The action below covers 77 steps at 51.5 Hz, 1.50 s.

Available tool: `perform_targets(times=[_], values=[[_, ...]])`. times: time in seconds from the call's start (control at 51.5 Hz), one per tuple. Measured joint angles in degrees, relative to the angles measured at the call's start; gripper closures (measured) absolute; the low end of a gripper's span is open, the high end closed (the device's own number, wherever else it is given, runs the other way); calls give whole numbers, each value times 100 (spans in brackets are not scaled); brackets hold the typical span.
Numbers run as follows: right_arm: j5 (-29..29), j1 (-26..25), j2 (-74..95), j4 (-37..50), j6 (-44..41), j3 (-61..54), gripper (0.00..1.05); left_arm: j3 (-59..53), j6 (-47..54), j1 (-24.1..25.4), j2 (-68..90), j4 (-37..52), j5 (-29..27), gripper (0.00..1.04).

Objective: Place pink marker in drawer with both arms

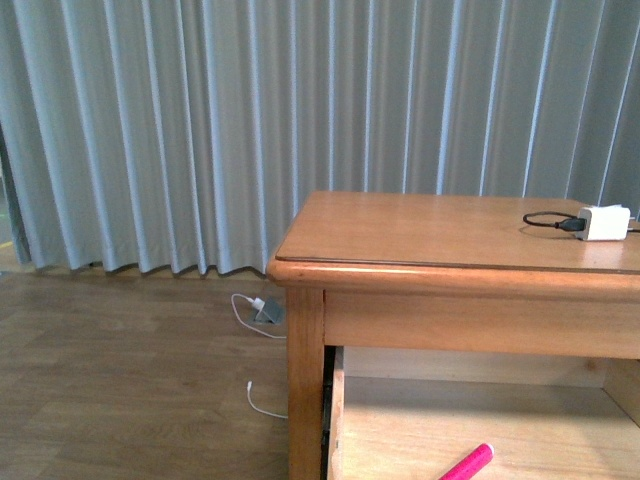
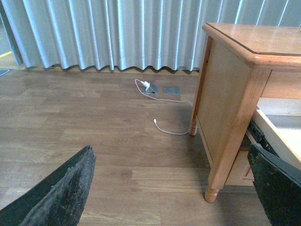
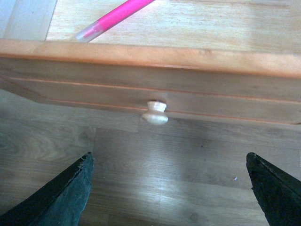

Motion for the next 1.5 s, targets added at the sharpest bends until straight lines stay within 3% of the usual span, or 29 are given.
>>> perform_targets(times=[0.291, 0.505, 0.719, 1.069, 1.496], values=[[885, 243, 2000, 754, -68, 931, 8, 0, 2, 0, 0, 0, 0, 6], [1228, 317, 3029, 1224, -70, 1718, 8, 0, 2, 0, 0, 0, 0, 6], [1196, 238, 3877, 2181, 35, 2186, 8, 0, 2, 0, 0, 0, 0, 6], [964, -90, 5115, 4450, -249, 2312, 8, 0, 0, 0, 0, 0, 0, 6], [979, -372, 5617, 5523, -289, 2518, 8, 0, 2, 0, 0, 0, 0, 6]])
